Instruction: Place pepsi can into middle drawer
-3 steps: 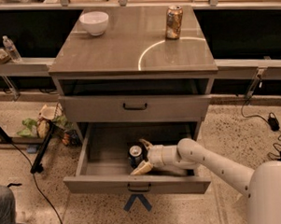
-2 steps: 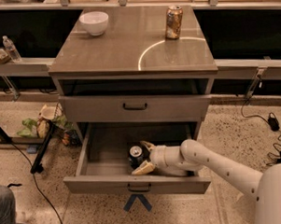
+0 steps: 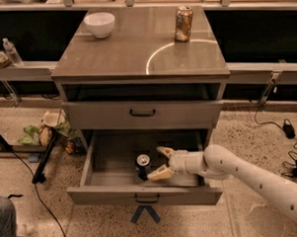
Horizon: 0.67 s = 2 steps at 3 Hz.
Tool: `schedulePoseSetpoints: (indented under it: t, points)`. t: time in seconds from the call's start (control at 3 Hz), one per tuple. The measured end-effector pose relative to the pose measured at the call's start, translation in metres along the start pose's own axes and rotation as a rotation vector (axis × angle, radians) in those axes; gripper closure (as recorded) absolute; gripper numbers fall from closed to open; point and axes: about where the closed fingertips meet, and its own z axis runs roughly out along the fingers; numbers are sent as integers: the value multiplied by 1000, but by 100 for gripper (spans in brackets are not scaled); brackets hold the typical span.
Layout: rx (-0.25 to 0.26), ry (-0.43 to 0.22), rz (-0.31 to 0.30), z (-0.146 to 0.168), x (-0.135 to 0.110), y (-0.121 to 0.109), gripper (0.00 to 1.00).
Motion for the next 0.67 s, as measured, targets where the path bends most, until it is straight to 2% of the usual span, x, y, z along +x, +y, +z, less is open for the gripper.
schedulePoseSetpoints:
  t: [0.33,0.67]
  points:
    - [30,19,1,-40,-24,0,52]
    - [69,-14,23,-104,-93,-4,83]
